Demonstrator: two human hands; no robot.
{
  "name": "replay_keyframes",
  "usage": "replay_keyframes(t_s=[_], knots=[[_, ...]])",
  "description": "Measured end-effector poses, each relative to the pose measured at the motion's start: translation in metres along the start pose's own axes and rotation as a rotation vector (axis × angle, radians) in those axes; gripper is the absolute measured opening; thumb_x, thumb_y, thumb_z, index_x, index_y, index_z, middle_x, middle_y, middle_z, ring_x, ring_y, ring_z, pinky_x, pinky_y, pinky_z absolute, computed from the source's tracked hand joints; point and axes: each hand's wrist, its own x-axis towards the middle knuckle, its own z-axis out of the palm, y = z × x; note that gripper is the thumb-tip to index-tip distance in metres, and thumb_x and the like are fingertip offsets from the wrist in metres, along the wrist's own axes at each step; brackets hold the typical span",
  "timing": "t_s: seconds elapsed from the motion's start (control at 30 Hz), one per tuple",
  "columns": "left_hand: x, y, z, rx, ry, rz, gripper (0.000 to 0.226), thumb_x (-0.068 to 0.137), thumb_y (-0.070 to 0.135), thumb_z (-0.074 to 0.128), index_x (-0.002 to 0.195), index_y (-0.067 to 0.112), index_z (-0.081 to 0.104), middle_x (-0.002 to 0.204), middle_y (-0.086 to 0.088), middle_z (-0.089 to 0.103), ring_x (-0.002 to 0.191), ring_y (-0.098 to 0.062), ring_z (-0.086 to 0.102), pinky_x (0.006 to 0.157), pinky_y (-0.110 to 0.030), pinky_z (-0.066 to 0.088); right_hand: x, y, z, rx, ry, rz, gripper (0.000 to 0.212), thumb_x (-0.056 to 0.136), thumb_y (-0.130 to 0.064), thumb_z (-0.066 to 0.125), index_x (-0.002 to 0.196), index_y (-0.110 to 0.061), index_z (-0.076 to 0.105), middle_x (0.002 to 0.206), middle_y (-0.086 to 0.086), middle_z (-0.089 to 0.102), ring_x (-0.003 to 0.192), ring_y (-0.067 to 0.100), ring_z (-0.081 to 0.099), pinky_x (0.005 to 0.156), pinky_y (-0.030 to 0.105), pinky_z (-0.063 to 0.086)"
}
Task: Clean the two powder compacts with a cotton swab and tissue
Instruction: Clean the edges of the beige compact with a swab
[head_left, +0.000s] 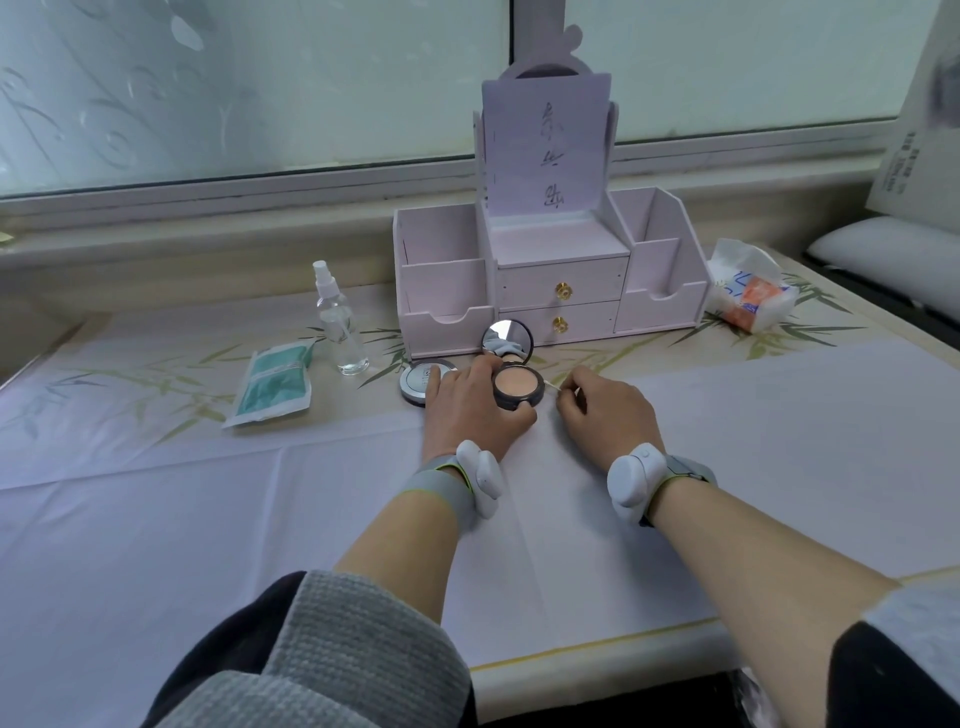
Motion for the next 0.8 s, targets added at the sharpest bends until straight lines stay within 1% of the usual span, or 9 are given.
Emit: replay_keyframes(t_s=[0.1,0.33,0.53,0.63,0.8], knots=[[0.0002,-0.0001,-0.0002,-0.005,0.001,0.001,0.064,0.070,0.052,0.064,0.128,0.027,0.055,0.113,0.006,0.070,0.117,-0.023,0.057,0.120,-0.045,0.019,-0.0007,0.0005,0.0002,0.029,-0.016,0.011,0.013,0.092,-0.029,0.045,0.091,-0.022,0.056,0.077,0.002,0.066,0.078,0.033,0.055,0.065,0.030,0.033],[0.0011,-0.0009,0.0000,-0.004,-0.002,0.000,0.067,0.066,0.055,0.060,0.128,0.028,0.054,0.114,0.007,0.071,0.117,-0.022,0.059,0.119,-0.046,0.020,-0.0045,-0.0040,-0.0036,0.055,-0.063,-0.063,0.010,0.087,-0.033,0.051,0.087,-0.025,0.058,0.073,-0.002,0.063,0.075,0.029,0.054,0.065,0.028,0.031],[0.0009,-0.0018,-0.0007,-0.002,-0.009,0.000,0.065,0.071,0.054,0.065,0.129,0.028,0.053,0.115,0.006,0.071,0.118,-0.022,0.058,0.120,-0.045,0.019,-0.0046,-0.0042,-0.0021,0.024,-0.025,-0.039,0.011,0.090,-0.030,0.048,0.088,-0.022,0.055,0.073,0.001,0.064,0.075,0.031,0.053,0.064,0.029,0.031],[-0.0001,-0.0028,-0.0022,-0.019,-0.022,0.006,0.065,0.075,0.054,0.068,0.132,0.026,0.052,0.119,0.006,0.070,0.121,-0.022,0.057,0.121,-0.044,0.018,-0.0050,-0.0025,-0.0023,0.021,-0.032,-0.035,0.011,0.090,-0.030,0.048,0.088,-0.022,0.055,0.073,0.001,0.063,0.075,0.030,0.053,0.064,0.029,0.032],[-0.0013,-0.0007,-0.0062,-0.064,-0.014,0.008,0.064,0.077,0.048,0.072,0.132,0.024,0.051,0.122,0.008,0.070,0.124,-0.021,0.056,0.121,-0.043,0.017,-0.0056,-0.0058,-0.0025,0.012,-0.077,-0.120,0.012,0.090,-0.033,0.049,0.090,-0.023,0.056,0.076,-0.001,0.065,0.076,0.029,0.055,0.064,0.030,0.032]])
